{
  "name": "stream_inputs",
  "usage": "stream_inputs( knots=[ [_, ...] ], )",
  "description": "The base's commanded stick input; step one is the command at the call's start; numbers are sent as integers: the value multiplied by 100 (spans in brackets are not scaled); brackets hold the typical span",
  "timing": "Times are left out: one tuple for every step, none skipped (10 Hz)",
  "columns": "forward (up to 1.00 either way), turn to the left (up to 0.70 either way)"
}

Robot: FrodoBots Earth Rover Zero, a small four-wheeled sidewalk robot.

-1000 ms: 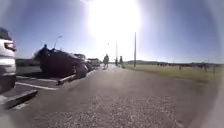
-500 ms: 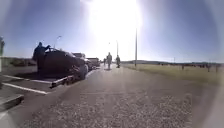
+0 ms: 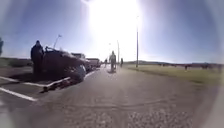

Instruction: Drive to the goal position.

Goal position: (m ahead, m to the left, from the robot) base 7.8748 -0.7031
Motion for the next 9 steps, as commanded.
stream_inputs(
  knots=[
    [100,0],
    [100,0],
    [100,0],
    [100,0],
    [100,0],
    [100,0],
    [100,0],
    [100,0],
    [100,0]
  ],
)
